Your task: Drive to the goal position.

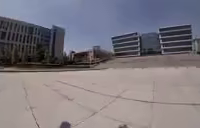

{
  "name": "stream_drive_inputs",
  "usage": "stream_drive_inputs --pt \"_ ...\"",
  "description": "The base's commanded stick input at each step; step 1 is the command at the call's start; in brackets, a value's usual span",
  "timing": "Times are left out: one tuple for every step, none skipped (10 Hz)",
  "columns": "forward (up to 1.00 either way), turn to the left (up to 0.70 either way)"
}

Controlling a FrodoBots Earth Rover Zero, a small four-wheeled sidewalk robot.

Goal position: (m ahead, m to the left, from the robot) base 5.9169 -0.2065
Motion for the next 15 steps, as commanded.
stream_drive_inputs --pt "0.7 -0.01" --pt "0.7 -0.02" --pt "0.7 -0.03" --pt "0.7 -0.04" --pt "0.7 -0.04" --pt "0.7 -0.04" --pt "0.7 -0.03" --pt "0.7 -0.03" --pt "0.7 -0.04" --pt "0.7 -0.06" --pt "0.7 -0.07" --pt "0.7 -0.03" --pt "0.7 0.0" --pt "0.7 0.0" --pt "0.7 0.0"
